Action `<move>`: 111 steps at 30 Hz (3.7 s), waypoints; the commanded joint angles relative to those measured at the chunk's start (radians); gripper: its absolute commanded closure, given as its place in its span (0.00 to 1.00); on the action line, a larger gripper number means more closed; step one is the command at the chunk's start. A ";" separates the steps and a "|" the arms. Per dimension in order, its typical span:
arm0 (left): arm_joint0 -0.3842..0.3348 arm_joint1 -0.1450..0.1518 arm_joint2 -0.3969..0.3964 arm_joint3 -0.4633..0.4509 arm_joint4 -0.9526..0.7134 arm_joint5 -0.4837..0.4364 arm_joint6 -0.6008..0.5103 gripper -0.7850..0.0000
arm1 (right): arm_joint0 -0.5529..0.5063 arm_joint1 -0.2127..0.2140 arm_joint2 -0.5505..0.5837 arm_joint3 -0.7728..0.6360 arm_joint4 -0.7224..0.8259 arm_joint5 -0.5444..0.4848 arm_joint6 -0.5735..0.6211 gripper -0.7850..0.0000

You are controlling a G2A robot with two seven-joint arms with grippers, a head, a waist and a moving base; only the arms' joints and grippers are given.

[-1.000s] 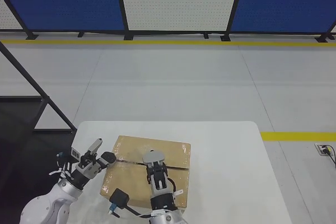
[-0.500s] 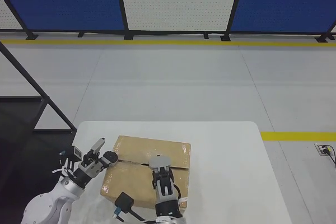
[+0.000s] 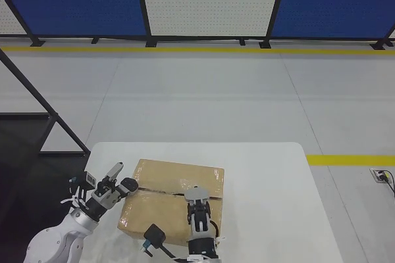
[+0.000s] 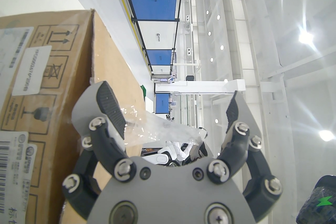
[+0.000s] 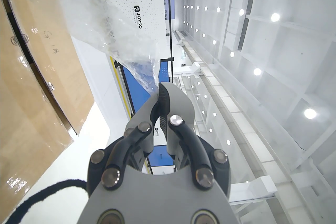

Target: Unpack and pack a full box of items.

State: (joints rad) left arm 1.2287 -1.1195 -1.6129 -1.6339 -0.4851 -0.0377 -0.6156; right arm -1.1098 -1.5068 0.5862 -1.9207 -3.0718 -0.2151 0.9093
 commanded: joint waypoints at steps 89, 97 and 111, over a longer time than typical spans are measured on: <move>-0.051 0.014 0.050 0.043 0.025 0.038 -0.011 0.00 | -0.026 0.001 0.098 0.139 0.000 -0.172 0.120 0.20; -0.053 0.014 0.060 0.022 -0.001 0.045 -0.040 0.00 | -0.022 0.008 0.090 0.132 0.000 -0.163 0.114 0.25; -0.094 0.012 0.105 0.075 0.030 0.053 -0.025 0.00 | -0.016 0.011 0.087 0.128 0.000 -0.166 0.108 0.22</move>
State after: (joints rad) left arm 1.1364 -1.1078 -1.5087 -1.5602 -0.4552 0.0154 -0.6414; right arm -1.1264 -1.4956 0.6732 -1.7925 -3.0718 -0.3793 1.0175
